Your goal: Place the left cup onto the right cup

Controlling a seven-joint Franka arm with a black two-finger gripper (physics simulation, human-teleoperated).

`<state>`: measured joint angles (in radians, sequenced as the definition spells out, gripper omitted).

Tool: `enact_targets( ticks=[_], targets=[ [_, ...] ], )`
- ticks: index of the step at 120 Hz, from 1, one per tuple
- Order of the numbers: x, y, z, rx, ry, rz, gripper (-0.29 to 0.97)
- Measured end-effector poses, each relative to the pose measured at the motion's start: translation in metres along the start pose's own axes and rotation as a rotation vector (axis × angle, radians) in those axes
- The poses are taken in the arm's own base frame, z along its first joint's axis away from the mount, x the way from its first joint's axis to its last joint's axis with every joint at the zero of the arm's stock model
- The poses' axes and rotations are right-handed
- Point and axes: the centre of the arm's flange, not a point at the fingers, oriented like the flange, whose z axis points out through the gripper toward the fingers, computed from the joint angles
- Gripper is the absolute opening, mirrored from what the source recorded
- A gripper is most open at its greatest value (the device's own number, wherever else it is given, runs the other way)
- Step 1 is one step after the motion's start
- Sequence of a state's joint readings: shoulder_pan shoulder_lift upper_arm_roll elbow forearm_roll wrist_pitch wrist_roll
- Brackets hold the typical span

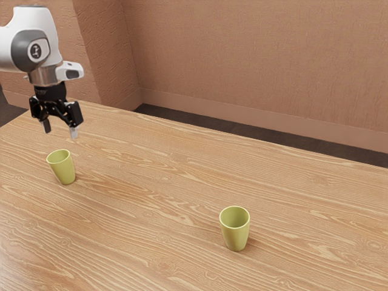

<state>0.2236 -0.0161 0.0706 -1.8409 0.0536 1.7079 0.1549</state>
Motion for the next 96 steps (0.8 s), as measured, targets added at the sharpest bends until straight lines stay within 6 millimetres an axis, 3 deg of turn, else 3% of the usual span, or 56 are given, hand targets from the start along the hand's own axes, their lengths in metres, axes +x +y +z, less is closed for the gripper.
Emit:
enact_targets(
  ticks=[39, 77, 96],
  targets=[
    [0.01, -0.037, 0.025, -0.007, -0.014, -0.04, 0.68],
    [0.017, -0.063, 0.044, -0.01, -0.015, -0.063, 0.68],
    [0.027, -0.066, 0.059, -0.013, -0.033, -0.057, 0.68]
  ],
)
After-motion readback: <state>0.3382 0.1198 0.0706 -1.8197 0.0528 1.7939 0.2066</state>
